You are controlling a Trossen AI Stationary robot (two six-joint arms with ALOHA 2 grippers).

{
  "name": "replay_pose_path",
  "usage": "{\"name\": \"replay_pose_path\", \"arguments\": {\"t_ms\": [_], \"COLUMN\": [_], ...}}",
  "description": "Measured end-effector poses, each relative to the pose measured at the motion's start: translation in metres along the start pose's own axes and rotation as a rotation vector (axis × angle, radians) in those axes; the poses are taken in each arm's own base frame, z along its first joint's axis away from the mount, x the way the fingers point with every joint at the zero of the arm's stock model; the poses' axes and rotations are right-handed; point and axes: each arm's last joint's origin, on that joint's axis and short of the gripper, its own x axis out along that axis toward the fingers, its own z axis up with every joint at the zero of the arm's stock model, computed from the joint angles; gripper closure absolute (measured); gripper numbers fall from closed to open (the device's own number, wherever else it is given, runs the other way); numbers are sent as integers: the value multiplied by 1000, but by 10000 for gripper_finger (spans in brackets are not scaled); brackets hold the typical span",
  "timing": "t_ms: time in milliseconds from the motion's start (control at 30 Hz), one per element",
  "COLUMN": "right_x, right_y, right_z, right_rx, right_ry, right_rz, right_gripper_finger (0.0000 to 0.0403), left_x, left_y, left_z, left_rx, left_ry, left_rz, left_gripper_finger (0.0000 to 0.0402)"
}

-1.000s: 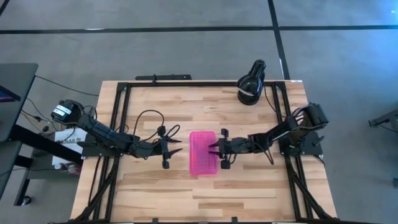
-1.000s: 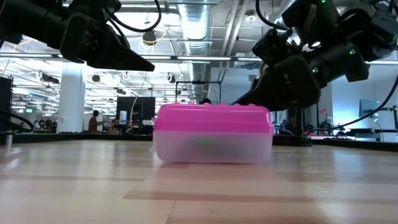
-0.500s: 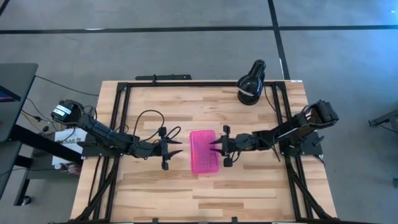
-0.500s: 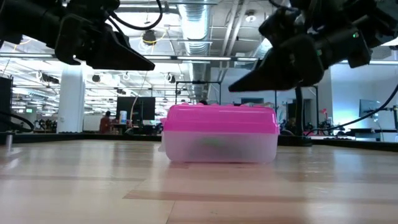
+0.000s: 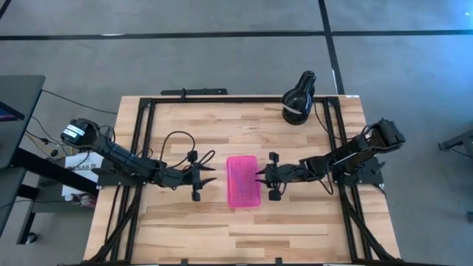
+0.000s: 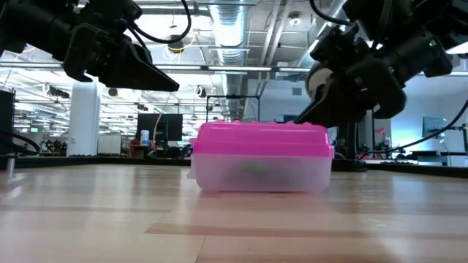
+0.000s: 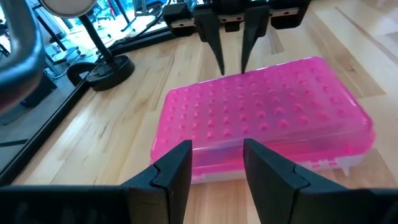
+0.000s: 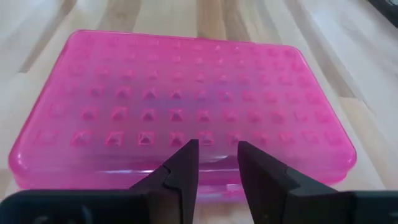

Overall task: Pick & place school supplies into a supply box
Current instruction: Close the supply box

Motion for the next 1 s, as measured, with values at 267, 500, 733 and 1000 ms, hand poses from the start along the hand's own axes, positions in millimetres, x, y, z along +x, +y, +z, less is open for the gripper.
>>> {"name": "replay_pose_path", "arguments": {"t_ms": [267,500,733,1000], "right_x": [-1,-18,-36,-21], "right_y": [4,12,15,32], "right_z": [2,14,9,-5], "right_rx": [-24,-66,-8,36], "right_ry": [-22,-93,27,78], "right_rz": [19,57,84,118], "right_gripper_finger": [294,294,294,294], "left_x": [0,0,0,0], "left_y": [0,0,-1,-1], "left_z": [-1,-2,-2,-3], "left_rx": [-3,0,1,-3], "left_ry": [9,14,20,24], "left_rz": [-1,-3,-30,-39], "left_gripper_finger": [262,262,262,262]}}
